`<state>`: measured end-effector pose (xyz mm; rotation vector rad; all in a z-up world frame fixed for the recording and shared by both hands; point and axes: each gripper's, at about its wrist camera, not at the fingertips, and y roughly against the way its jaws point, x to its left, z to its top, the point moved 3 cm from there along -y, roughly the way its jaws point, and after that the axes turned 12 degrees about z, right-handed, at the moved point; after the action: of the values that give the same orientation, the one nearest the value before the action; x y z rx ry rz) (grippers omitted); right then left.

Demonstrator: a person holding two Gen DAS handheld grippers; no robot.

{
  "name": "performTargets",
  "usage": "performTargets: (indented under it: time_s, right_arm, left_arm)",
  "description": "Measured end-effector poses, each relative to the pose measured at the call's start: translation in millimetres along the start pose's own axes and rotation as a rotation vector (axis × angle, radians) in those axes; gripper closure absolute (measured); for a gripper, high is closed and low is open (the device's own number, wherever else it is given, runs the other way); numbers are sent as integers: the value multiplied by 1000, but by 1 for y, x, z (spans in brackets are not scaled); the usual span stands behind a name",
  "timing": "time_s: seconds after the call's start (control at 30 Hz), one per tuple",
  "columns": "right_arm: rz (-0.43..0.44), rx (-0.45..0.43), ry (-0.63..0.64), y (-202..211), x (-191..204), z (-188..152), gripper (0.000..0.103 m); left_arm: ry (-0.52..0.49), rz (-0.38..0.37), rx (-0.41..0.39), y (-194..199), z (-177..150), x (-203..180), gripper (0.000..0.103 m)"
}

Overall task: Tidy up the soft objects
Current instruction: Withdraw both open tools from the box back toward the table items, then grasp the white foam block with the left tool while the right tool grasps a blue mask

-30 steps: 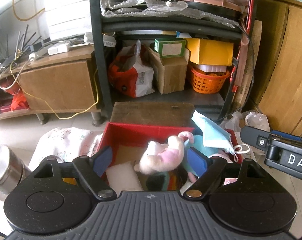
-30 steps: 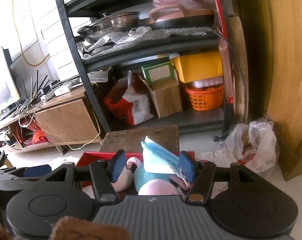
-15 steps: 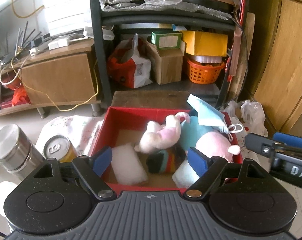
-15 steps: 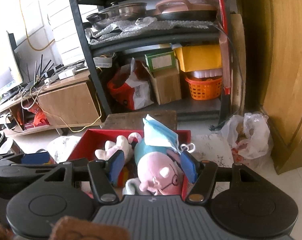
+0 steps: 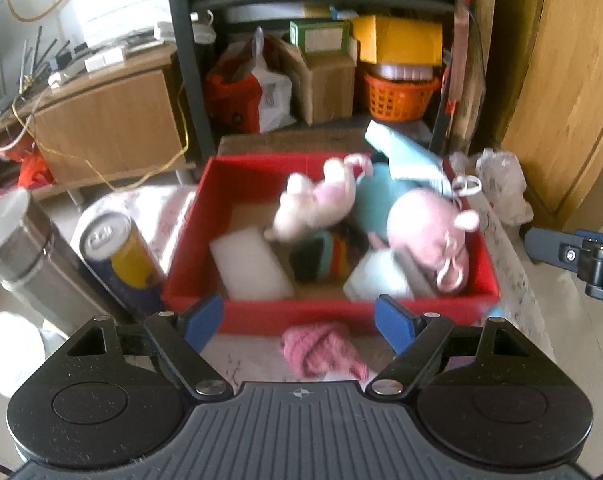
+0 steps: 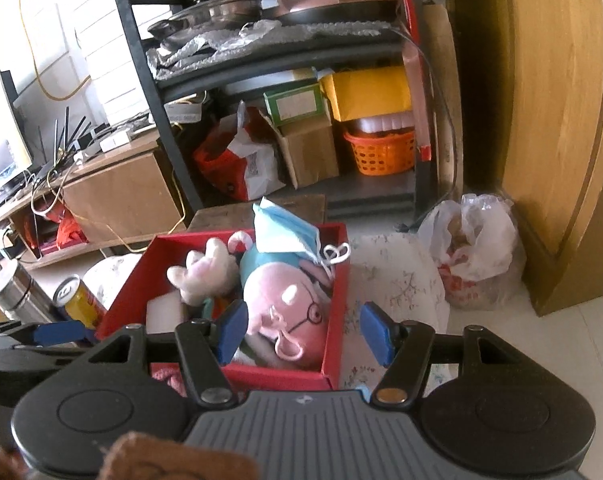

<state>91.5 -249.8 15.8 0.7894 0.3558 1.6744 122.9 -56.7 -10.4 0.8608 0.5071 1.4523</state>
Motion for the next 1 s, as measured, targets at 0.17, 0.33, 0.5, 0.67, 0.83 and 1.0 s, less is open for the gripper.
performTargets:
  time_s: [0.17,0.33,0.5,0.67,0.83,1.0]
  right_arm:
    - [-6,27,-3,2,-2,-12,70]
    - [-13,57,-15,5,-4,-26,69]
    - [-12,82,-24,6,-3,-36,69]
    - [-6,81,-37,11,-4,-42,68]
    - [1,87,-47,15,-2,-49,68]
    - [-6,109,-62,15,-4,-57,67]
  left_arm:
    - [-37,-4,24,-2,-14,-6,22]
    - [-65,-17,67,-7,-31,-14,22]
    - [-98,-22,87,-7,-43,-21,22]
    - [-123,-18,105,-9,-54,-25,22]
    - [-128,-16,119,-10,-61,-26,22]
    - [-145,-16,133,-13,-68,-31,22]
